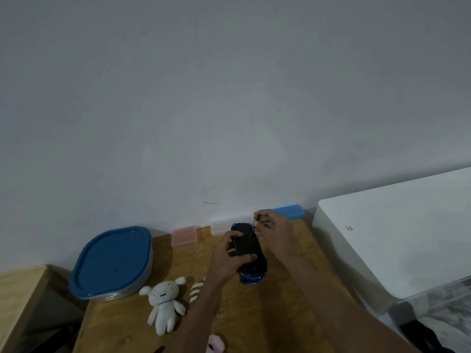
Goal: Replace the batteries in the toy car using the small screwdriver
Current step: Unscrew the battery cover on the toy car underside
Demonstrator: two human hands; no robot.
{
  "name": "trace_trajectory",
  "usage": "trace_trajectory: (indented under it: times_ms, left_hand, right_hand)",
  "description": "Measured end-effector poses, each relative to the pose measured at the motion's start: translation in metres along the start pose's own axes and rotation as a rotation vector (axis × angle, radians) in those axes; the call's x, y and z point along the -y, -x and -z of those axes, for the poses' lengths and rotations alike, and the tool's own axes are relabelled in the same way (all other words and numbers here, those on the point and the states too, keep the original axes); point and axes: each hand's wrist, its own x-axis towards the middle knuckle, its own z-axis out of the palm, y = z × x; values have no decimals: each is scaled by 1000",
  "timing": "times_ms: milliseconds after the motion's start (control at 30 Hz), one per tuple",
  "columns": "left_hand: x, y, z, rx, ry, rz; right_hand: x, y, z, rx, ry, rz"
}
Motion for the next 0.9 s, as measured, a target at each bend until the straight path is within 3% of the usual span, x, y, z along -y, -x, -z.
trace_trajectory:
  times_ms: [200, 900]
  left_hand:
    - [-1, 1, -3, 0, 26, -9]
    - [-3, -7, -5, -39, 58, 12]
  right_hand:
    - [-3, 1, -3, 27, 149, 109]
    - [4, -1, -4, -60, 72, 122]
